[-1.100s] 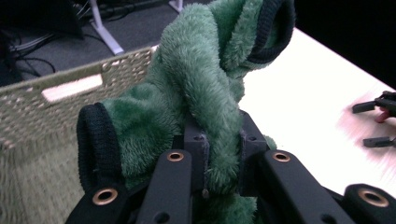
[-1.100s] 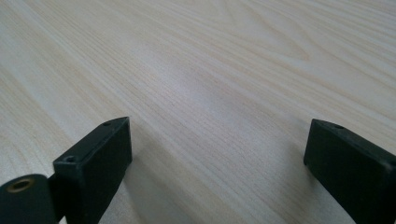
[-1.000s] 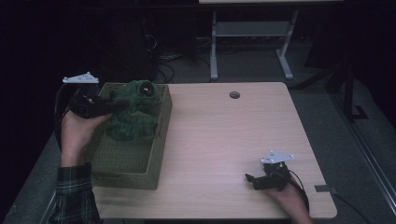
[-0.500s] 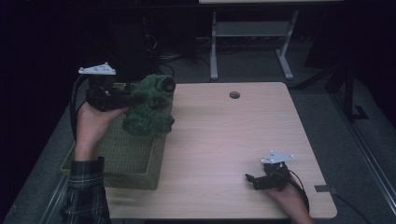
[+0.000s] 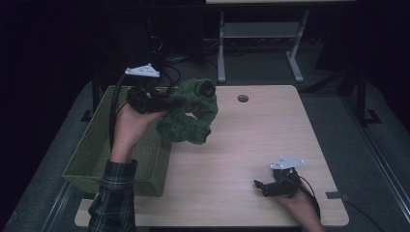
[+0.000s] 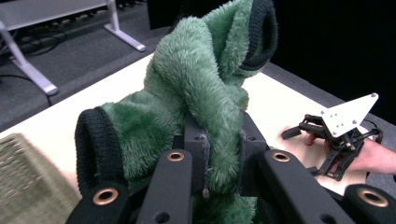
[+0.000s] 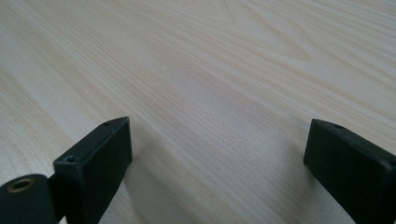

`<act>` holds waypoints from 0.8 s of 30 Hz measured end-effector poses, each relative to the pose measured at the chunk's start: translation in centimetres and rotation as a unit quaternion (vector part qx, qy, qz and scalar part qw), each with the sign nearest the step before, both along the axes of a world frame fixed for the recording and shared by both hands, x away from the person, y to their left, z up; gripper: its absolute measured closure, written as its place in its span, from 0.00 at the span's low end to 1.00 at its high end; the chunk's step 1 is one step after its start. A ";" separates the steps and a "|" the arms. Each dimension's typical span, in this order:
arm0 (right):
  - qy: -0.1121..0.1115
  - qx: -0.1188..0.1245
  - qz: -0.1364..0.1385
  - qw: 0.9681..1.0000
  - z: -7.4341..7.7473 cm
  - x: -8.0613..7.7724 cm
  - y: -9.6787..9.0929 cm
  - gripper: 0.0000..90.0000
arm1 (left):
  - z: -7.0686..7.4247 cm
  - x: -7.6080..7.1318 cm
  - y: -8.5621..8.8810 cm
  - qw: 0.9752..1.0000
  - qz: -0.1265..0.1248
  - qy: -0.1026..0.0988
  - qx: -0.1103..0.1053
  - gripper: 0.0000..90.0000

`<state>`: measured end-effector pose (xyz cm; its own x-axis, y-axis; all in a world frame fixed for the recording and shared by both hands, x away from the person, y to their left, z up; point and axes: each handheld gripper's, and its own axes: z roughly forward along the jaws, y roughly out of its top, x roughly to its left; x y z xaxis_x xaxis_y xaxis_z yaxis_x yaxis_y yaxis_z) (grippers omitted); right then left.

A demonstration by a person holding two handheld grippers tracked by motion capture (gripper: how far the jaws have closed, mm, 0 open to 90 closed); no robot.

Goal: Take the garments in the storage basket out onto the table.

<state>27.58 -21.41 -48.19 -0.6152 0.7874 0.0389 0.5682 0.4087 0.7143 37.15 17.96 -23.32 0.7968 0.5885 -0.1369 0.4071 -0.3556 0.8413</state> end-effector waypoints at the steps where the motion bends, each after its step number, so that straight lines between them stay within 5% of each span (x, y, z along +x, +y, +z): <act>1: -0.001 0.000 0.000 1.000 0.0 0.0 0.0 0.08 | -0.3 0.1 -0.9 1.000 -0.004 0.000 0.002 0.87; 24: -0.001 0.000 0.000 1.000 0.0 0.0 0.0 0.08 | -6.6 1.5 -10.8 0.999 -0.029 0.022 -0.002 0.87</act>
